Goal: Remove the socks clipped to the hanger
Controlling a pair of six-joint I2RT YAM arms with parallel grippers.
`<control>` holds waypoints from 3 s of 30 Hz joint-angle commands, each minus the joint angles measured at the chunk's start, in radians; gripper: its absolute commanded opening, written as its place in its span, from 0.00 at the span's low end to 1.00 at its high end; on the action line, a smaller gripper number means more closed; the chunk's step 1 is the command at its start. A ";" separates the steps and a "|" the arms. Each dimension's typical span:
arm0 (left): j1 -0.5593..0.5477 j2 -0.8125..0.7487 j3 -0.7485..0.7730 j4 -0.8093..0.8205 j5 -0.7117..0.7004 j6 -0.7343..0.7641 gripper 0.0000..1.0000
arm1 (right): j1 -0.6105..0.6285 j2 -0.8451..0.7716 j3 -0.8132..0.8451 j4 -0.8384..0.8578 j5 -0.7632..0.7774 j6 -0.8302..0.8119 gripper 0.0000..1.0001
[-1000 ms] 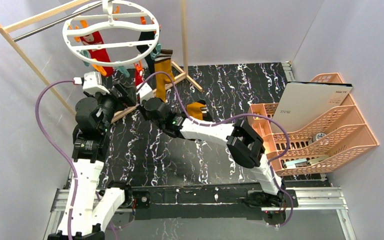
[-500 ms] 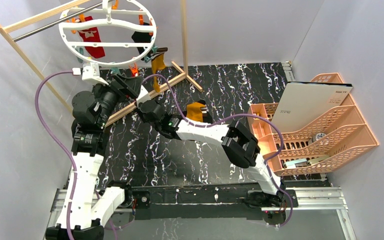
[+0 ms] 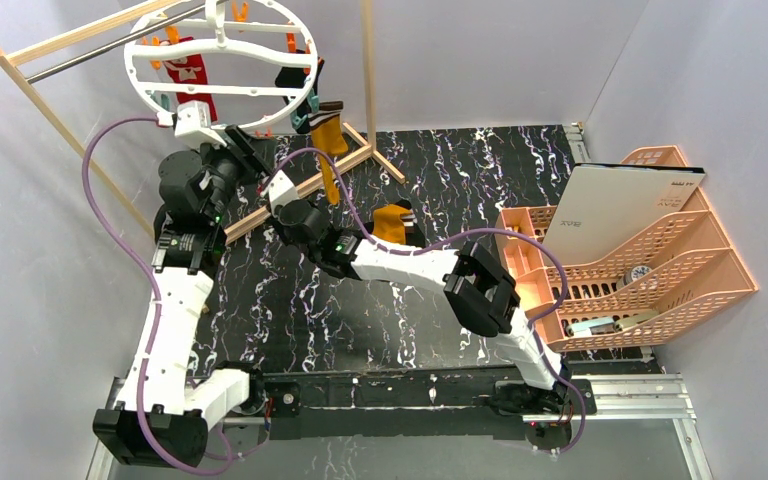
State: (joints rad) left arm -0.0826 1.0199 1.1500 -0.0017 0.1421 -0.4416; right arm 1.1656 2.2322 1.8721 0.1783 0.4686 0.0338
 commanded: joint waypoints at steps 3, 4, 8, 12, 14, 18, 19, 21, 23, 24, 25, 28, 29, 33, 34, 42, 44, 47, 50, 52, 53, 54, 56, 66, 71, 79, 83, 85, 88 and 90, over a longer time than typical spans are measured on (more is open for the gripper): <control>-0.003 0.013 0.076 0.013 -0.074 0.097 0.49 | 0.006 0.033 0.061 0.008 -0.004 -0.007 0.01; -0.003 0.020 0.078 0.018 -0.069 0.099 0.49 | 0.006 0.035 0.065 0.006 -0.005 -0.007 0.01; -0.005 0.053 0.074 0.052 -0.048 0.089 0.49 | 0.006 0.040 0.070 0.004 -0.005 -0.006 0.01; -0.008 0.075 0.074 0.066 -0.038 0.085 0.48 | 0.006 0.037 0.062 0.006 0.003 -0.006 0.01; -0.009 0.078 0.071 0.068 -0.041 0.087 0.47 | 0.005 0.037 0.056 0.011 0.003 -0.007 0.01; -0.016 0.080 0.063 0.083 -0.036 0.079 0.47 | 0.006 0.039 0.058 0.012 -0.001 -0.003 0.01; -0.020 0.079 0.057 0.088 -0.036 0.075 0.47 | 0.006 0.041 0.059 0.012 -0.002 -0.002 0.01; -0.032 0.073 0.048 0.097 -0.038 0.068 0.47 | 0.006 0.045 0.060 0.013 -0.001 -0.002 0.01; -0.047 0.061 0.035 0.107 -0.054 0.067 0.47 | 0.006 0.046 0.061 0.012 -0.002 0.000 0.01; -0.053 0.053 0.024 0.114 -0.065 0.067 0.47 | 0.006 0.046 0.061 0.012 -0.002 0.000 0.01; -0.058 0.045 0.014 0.125 -0.075 0.067 0.47 | 0.006 0.047 0.062 0.012 -0.001 0.001 0.01; -0.078 0.026 -0.019 0.160 -0.104 0.064 0.46 | 0.006 0.048 0.062 0.010 -0.004 0.006 0.01; -0.089 0.023 -0.027 0.166 -0.116 0.068 0.46 | 0.006 0.050 0.062 0.009 -0.004 0.007 0.01; -0.147 0.014 -0.044 0.178 -0.214 0.115 0.44 | 0.006 0.050 0.063 0.007 -0.004 0.009 0.01; -0.161 0.011 -0.048 0.183 -0.235 0.126 0.43 | 0.006 0.050 0.061 0.008 -0.002 0.009 0.01; -0.232 0.007 -0.111 0.257 -0.400 0.188 0.41 | 0.005 0.052 0.057 0.010 0.002 0.016 0.01; -0.259 0.006 -0.129 0.276 -0.462 0.217 0.40 | 0.006 0.049 0.051 0.011 0.007 0.018 0.01; -0.284 0.006 -0.155 0.300 -0.531 0.248 0.41 | 0.007 0.050 0.047 0.010 0.028 0.021 0.01; -0.294 0.010 -0.159 0.308 -0.564 0.262 0.40 | 0.023 0.058 0.050 0.011 0.085 0.005 0.01; -0.297 0.014 -0.157 0.308 -0.573 0.267 0.41 | 0.036 0.060 0.050 0.014 0.114 -0.010 0.01; -0.298 0.014 -0.155 0.306 -0.578 0.270 0.41 | 0.043 0.060 0.048 0.017 0.129 -0.014 0.01; -0.299 0.015 -0.152 0.303 -0.585 0.273 0.41 | 0.049 0.059 0.043 0.019 0.139 -0.015 0.01; -0.299 0.013 -0.148 0.293 -0.597 0.280 0.41 | 0.056 0.054 0.030 0.021 0.149 -0.004 0.01; -0.299 -0.026 -0.148 0.258 -0.673 0.337 0.41 | 0.065 0.050 0.017 0.018 0.148 0.009 0.01; -0.299 -0.063 -0.158 0.238 -0.706 0.360 0.42 | 0.065 0.052 0.018 0.020 0.147 0.007 0.01; -0.296 -0.108 -0.176 0.205 -0.636 0.371 0.49 | 0.065 0.042 0.005 0.027 0.151 0.004 0.01; -0.274 -0.101 -0.169 0.184 -0.567 0.351 0.51 | 0.065 0.039 0.003 0.027 0.151 0.004 0.01; -0.250 -0.093 -0.167 0.178 -0.539 0.335 0.52 | 0.065 0.036 -0.001 0.028 0.154 0.006 0.01; -0.206 -0.070 -0.155 0.159 -0.501 0.309 0.52 | 0.065 0.026 -0.014 0.037 0.157 0.005 0.01; -0.173 -0.060 -0.152 0.153 -0.477 0.295 0.52 | 0.064 0.019 -0.024 0.042 0.159 0.003 0.01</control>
State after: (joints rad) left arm -0.3107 0.9409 0.9863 0.1757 -0.3981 -0.1097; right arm 1.2209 2.2917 1.8763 0.1959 0.6071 0.0471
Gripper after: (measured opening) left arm 0.520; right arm 0.041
